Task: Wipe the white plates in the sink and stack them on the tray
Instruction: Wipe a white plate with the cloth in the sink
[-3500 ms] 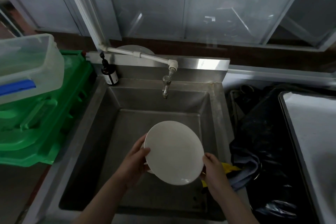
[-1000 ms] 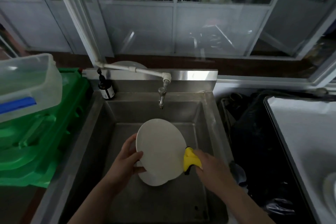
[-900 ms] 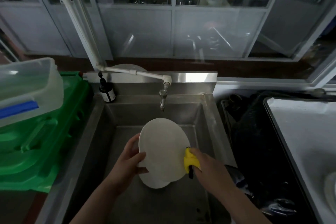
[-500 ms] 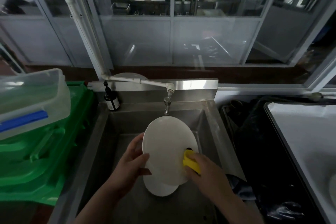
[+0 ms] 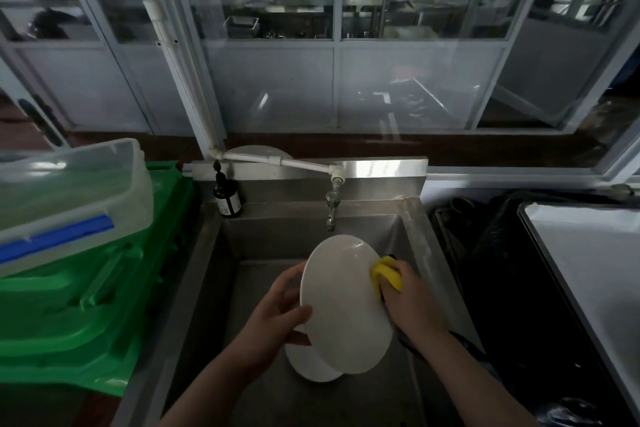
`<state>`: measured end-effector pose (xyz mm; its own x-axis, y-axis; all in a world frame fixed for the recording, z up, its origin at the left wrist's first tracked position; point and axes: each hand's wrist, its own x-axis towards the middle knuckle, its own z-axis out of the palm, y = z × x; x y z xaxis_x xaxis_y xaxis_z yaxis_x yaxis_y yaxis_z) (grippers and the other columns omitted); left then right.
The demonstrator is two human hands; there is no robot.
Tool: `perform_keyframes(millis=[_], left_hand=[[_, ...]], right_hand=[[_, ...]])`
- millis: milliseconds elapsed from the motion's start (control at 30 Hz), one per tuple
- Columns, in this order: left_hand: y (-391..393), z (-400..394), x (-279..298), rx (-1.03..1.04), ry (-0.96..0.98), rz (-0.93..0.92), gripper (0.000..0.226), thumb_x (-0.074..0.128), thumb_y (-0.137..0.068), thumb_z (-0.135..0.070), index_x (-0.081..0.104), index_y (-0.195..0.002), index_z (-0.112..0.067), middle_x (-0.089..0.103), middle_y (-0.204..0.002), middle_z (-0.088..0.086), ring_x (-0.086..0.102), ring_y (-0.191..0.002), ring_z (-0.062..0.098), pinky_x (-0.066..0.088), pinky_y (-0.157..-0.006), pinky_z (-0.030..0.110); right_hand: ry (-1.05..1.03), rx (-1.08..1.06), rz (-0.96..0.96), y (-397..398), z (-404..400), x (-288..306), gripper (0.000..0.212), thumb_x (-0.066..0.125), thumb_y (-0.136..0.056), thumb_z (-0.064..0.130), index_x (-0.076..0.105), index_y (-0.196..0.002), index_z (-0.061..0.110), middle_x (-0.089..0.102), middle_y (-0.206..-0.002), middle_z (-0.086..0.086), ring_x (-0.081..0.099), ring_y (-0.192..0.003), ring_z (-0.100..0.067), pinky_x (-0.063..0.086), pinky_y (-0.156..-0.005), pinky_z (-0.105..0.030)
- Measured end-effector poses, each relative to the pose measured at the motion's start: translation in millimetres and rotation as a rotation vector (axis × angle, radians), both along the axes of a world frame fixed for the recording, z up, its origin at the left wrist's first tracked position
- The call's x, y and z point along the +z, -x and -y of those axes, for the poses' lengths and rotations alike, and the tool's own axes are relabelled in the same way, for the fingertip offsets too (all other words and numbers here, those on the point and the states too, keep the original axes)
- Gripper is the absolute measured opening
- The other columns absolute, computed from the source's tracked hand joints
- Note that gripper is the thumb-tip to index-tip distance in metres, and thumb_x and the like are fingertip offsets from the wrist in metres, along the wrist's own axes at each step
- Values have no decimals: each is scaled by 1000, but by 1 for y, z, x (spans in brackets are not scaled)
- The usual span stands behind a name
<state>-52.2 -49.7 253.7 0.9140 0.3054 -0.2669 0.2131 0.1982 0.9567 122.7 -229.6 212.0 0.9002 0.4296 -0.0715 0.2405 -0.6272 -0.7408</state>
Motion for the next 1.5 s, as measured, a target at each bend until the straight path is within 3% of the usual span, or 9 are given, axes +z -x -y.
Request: perform_keyframes(millis=[133, 300, 500, 733, 933, 1067, 1167, 1300, 1500], left_hand=[[-1, -1, 2, -24, -22, -5, 66, 65, -81, -15, 44, -140, -38, 71, -119, -3, 69, -107, 22, 60, -77, 45], [-1, -3, 8, -58, -51, 5, 59, 60, -95, -5, 44, -141, -38, 68, -123, -6, 67, -112, 19, 60, -81, 46], [-2, -10, 16, -87, -96, 30, 62, 58, -97, -4, 45, -141, -45, 66, -125, -12, 65, -116, 16, 60, -83, 44], [-5, -13, 17, -103, -86, 46, 61, 60, -97, -9, 50, -135, -56, 64, -131, -10, 63, -120, 17, 59, -84, 45], [-3, -12, 14, -119, -88, 58, 56, 59, -97, -10, 52, -132, -54, 65, -132, -6, 64, -119, 20, 58, -80, 39], [0, -12, 13, -141, -111, 77, 62, 56, -97, -3, 48, -140, -46, 64, -132, -9, 64, -119, 20, 59, -81, 41], [1, -11, 12, -146, -106, 84, 65, 56, -96, 0, 45, -143, -43, 64, -134, -9, 64, -120, 22, 59, -83, 41], [3, -13, 11, -149, -110, 101, 67, 57, -91, -4, 50, -139, -50, 61, -138, -7, 63, -121, 23, 59, -81, 39], [6, -12, 6, -124, -112, 142, 68, 60, -90, -7, 47, -143, -47, 55, -144, -8, 62, -123, 21, 57, -78, 36]], right_hand=[[-65, -3, 25, -9, -12, 12, 42, 56, -96, 42, 53, -135, 26, 63, -129, -1, 59, -114, -25, 48, -92, -37], [-95, 67, 111, -6, -32, 33, 38, 54, -98, 42, 53, -132, 27, 66, -117, 2, 62, -104, -21, 49, -84, -34], [-156, 176, 251, 6, -47, 42, 33, 55, -97, 42, 55, -127, 29, 67, -108, 10, 56, -84, 2, 44, -73, -15], [-247, 340, 304, 26, -59, 48, 46, 46, -94, 53, 56, -131, 28, 64, -121, 10, 60, -106, -3, 53, -92, -28], [-251, 484, 326, 39, -55, 60, 42, 51, -94, 49, 55, -131, 31, 64, -119, 15, 54, -106, 5, 39, -89, -5], [-279, 422, 310, 35, -56, 57, 35, 60, -95, 39, 59, -128, 27, 64, -118, 13, 53, -103, 10, 39, -88, -4], [-287, 287, 224, 27, -58, 51, 36, 60, -95, 42, 57, -128, 30, 65, -121, 12, 58, -106, 1, 46, -91, -16], [-283, 143, 123, 15, -60, 49, 32, 61, -94, 41, 58, -125, 30, 62, -107, 19, 56, -93, 2, 40, -78, -6], [-316, -49, -37, -4, -56, 41, 27, 62, -94, 31, 63, -119, 22, 64, -107, 8, 59, -98, -13, 45, -86, -28]])
